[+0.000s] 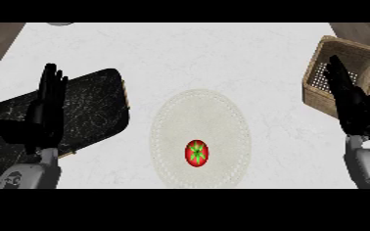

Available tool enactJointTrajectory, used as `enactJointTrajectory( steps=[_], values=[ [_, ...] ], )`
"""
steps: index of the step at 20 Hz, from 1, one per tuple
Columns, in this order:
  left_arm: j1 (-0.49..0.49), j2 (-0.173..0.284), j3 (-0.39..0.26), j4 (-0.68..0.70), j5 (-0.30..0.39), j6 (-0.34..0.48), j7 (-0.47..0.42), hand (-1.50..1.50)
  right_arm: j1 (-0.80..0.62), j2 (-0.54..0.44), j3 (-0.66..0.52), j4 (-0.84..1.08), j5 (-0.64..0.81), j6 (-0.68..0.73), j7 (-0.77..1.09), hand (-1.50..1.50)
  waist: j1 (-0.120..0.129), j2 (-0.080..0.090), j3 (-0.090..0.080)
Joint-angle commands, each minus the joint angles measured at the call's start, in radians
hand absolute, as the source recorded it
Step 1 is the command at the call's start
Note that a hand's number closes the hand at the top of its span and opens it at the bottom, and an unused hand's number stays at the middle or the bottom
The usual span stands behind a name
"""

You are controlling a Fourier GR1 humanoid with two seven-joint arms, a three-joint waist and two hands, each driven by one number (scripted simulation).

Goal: Pick the tomato from the placemat and place it in the basket

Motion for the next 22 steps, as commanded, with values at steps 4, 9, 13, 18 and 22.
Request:
enactJointTrajectory(
  steps=[4,9,13,18,22],
  values=[
    [0.062,-0.030,-0.120,0.122,0.002,-0.087,0.122,0.00,-0.179,0.216,0.262,-0.116,-0.142,0.285,-0.021,1.50,0.112,0.030,0.012],
    [0.101,-0.011,-0.204,0.194,-0.003,-0.178,0.213,0.00,-0.270,0.373,0.567,-0.206,-0.182,0.540,-0.079,1.50,0.164,0.033,0.010],
    [0.156,0.021,-0.190,0.203,0.005,-0.183,0.270,0.00,-0.210,0.413,0.791,-0.253,0.004,0.470,-0.110,-1.50,0.066,0.000,0.009],
    [0.210,0.038,-0.152,0.182,0.021,-0.169,0.272,0.00,-0.336,0.300,0.780,-0.369,0.255,0.375,0.040,-1.50,0.002,-0.013,0.006],
    [0.229,0.046,-0.150,0.143,0.031,-0.174,0.295,0.00,-0.504,0.197,0.687,-0.429,0.365,0.410,0.174,-1.50,-0.008,-0.011,0.005]
  ],
)
